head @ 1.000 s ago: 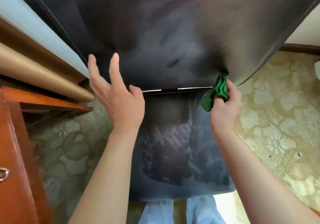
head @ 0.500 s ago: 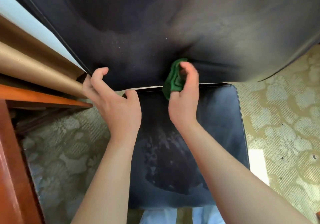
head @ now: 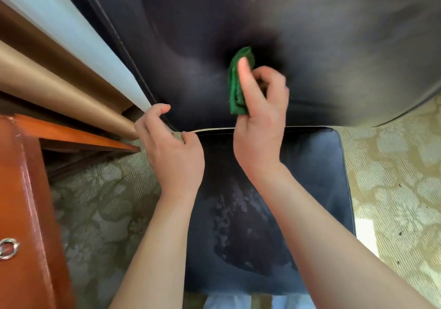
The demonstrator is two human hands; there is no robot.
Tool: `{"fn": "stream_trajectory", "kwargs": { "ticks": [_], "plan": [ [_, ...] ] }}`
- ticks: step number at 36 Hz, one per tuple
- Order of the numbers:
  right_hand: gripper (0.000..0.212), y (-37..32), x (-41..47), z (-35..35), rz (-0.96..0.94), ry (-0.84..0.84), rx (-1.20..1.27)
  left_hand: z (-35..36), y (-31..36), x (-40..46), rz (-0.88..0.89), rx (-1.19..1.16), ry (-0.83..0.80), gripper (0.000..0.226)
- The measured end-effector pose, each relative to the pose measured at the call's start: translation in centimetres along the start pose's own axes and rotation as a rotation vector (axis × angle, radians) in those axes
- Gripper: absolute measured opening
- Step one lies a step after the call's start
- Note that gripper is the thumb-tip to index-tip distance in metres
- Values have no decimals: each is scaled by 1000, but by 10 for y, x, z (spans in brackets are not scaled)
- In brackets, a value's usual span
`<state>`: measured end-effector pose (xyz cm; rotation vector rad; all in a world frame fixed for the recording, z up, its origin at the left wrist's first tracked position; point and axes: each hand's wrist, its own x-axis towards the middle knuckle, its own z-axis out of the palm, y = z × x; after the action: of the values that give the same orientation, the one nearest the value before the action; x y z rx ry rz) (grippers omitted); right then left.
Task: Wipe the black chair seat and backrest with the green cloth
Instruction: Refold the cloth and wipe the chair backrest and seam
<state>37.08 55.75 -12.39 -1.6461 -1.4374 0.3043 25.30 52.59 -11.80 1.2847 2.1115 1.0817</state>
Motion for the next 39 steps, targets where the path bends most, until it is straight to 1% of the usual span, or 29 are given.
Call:
{"fn": "stream_trajectory", "kwargs": {
  "ticks": [2,5,7,8,9,11,14,16,18,19,21,23,27,29,33,35,37,39],
  "plan": [
    [71,-2,-10,13,-59,-158,-44,-4,-3,1,12,-26,-9,54],
    [68,5,-21,22,-106,-366,-84,-10,-7,6,-23,-98,-22,58],
    [71,11,-26,19,-139,-457,-116,-13,-8,10,-54,-131,-27,61],
    [71,13,-28,16,-154,-476,-127,-15,-8,12,-65,-132,-33,62],
    [70,13,-31,11,-161,-470,-134,-18,-8,13,-70,-128,-44,62],
    [70,8,-31,0,-170,-397,-134,-23,-7,15,-75,-111,-76,64],
    [70,-10,-17,-14,-217,-203,-108,-26,-5,19,-71,-75,-127,67],
    [63,-29,1,-16,-261,-73,-89,-30,-5,22,-82,-79,-144,67],
    [58,-45,17,-12,-278,13,-93,-32,-5,25,-96,-95,-158,68],
    [60,-52,21,-9,-269,26,-114,-33,-6,26,-99,-100,-167,68],
    [64,-60,24,0,-247,12,-170,-34,-8,28,-91,-105,-184,70],
    [66,-59,18,9,-240,-37,-200,-35,-10,29,-71,-108,-195,72],
    [73,-43,-3,27,-232,-213,-229,-35,-16,29,-23,-91,-205,72],
    [75,-33,-10,32,-225,-266,-238,-35,-17,30,-14,-99,-217,73],
    [62,-12,-25,29,-229,-415,-278,-35,-13,29,-17,-116,-221,73],
    [63,-3,-37,22,-206,-482,-300,-34,-12,29,-21,-112,-227,72],
    [67,0,-42,13,-175,-451,-297,-34,-12,29,-22,-105,-237,71],
    [78,-7,-32,3,-175,-333,-257,-33,-11,30,-13,-93,-238,71]
  ]
}}
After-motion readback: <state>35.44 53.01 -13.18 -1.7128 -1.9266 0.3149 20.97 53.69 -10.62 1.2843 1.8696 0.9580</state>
